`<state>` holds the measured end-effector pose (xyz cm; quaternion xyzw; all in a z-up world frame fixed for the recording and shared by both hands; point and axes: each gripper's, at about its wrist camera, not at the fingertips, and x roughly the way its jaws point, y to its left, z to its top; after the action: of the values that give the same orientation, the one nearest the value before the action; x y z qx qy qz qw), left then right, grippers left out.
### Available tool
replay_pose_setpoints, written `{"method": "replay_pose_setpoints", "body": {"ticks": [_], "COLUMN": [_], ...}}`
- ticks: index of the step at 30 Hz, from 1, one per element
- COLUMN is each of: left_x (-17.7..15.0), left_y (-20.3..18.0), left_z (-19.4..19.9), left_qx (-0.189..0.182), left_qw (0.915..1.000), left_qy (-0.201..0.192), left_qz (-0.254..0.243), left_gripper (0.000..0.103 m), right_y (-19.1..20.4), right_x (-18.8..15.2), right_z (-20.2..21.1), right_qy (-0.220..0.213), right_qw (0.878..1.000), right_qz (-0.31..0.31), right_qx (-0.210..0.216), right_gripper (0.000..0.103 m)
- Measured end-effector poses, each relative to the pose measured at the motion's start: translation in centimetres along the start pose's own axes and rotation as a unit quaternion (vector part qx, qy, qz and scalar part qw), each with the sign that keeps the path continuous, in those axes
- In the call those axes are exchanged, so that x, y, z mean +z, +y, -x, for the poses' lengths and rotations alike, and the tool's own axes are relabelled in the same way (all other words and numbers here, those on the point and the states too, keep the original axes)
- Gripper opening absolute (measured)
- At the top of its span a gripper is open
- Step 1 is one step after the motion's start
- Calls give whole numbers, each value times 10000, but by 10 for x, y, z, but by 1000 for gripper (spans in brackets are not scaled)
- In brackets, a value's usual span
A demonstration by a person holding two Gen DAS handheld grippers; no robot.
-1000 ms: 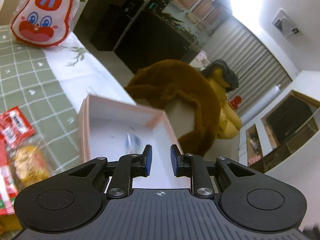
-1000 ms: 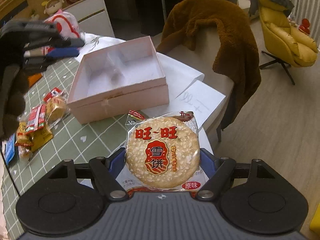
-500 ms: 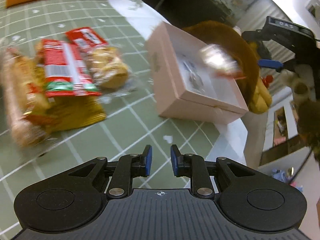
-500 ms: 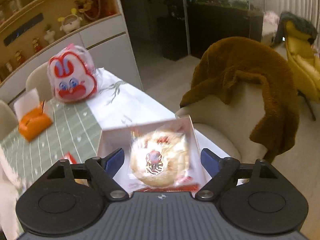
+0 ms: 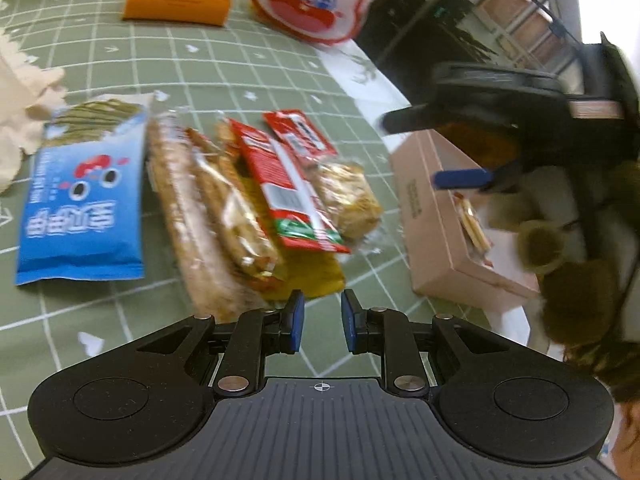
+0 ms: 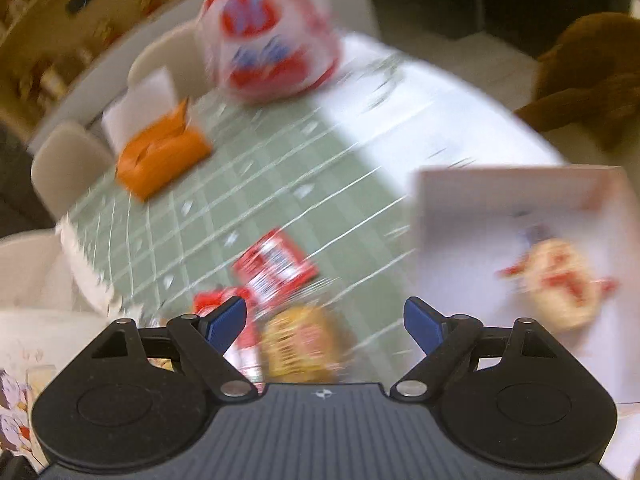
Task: Organize snacks
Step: 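Grasp the red snack packet with the right gripper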
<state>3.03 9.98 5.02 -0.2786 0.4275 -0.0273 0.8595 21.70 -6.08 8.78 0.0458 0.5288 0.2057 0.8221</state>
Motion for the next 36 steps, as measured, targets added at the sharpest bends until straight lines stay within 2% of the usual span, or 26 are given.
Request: {"method": "replay_pose_setpoints", "body": {"ticks": [4,6,9,16,19,22,25,29,31,33,34,36], "left_x": [4,5,6,17,29,51,89,142,163,174,176,174], "left_y": [13,17,21,16,3,-11,-18,-10,-10,-13,-15,-15], "left_z": [2,2,4,18,31,25,-1,-54,-84,-114,-128,-153], "left_qx": [-9,-42,-64,-86,-270,-288,54,591,857,1037,1056,1027], "left_qw": [9998,9997,9995,9980,9970,9970,9971,9969,9949,9923,9914,9907], "left_qy": [-56,-45,-80,-536,-723,-709,-704,-495,-409,-290,-232,184], "left_qz": [170,238,284,323,107,-101,-293,-163,-331,-611,-740,-879], "left_gripper": [23,22,22,23,23,23,23,23,23,23,23,23], "right_y": [21,25,30,14,0,-19,-35,-58,-72,-84,-90,-100], "right_x": [-6,-9,-24,-78,-103,-123,-138,-149,-155,-161,-166,-173], "right_z": [-37,-48,-41,-5,10,23,36,52,63,74,80,87], "right_qy": [263,428,459,638,704,639,463,242,98,-75,-156,-233], "right_qw": [9995,9989,9977,9974,9973,9976,9986,9985,9976,9971,9972,9972], "right_qz": [-3,6,370,325,126,-104,-234,-486,-651,-736,-724,-703], "right_qx": [-167,-183,-321,16,191,233,121,88,199,189,113,-118], "right_gripper": [84,65,53,50,50,50,50,52,63,72,72,72]}}
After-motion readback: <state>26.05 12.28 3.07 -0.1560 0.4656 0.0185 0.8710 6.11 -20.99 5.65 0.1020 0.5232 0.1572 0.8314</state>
